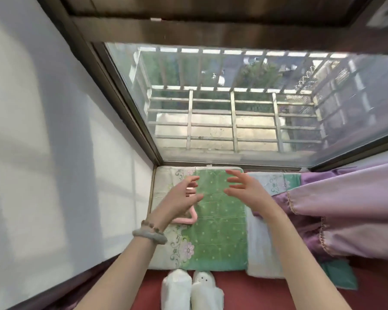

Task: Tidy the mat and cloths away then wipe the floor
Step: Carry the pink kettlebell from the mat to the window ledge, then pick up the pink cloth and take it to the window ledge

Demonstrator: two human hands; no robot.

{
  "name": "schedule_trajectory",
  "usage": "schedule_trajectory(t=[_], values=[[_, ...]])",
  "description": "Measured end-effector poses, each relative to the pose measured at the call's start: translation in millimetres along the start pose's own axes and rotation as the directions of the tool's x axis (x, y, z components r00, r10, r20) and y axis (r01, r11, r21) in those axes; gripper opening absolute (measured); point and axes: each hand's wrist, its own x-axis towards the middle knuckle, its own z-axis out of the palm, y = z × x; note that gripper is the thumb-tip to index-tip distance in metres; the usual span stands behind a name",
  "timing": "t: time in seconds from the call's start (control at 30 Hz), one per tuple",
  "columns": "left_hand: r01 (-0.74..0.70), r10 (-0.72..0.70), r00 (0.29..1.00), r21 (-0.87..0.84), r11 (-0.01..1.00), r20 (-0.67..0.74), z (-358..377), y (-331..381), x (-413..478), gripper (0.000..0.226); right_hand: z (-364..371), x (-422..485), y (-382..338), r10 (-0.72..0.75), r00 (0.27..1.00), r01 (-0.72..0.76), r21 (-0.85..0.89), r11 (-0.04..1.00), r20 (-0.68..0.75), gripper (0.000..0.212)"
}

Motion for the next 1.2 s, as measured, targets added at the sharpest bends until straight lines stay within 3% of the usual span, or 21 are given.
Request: schedule_trajectory(t=[0.2, 0.47, 0.67, 0.83, 1.2], values=[[-0.298, 0.288, 0.955, -0.226, 0.928, -0.077, -34, 175, -119, 0.066, -76, -154, -124, -0.21, 0.956, 0.236, 0.114, 0.965, -0.206, 0.063], [-0.584, 0.603, 0.797, -0.233, 0.778, 0.015, -31, 312, -236, 0.096, -125, -326, -182, -0.304, 0.851, 0.389, 0.126, 0.913, -0.427, 0.079], [-0.685, 0.724, 0.649, -0.234, 0.69, 0.235, -3, 360, -277, 0.098, -145, -445, -168, -0.287, 0.682, 0.454, 0.082, 0.887, -0.673, 0.08], [-0.722, 0.747, 0.493, -0.268, 0.637, 0.446, 27, 379, -306, 0.11, -118, -534, -146, -0.209, 0.477, 0.455, 0.037, 0.89, -0.854, 0.077], [-0.724, 0.672, 0.108, -0.406, 0.558, 0.732, 136, 382, -400, 0.102, -10, -708, -85, 0.092, 0.077, 0.33, 0.112, 0.937, -0.993, 0.076]])
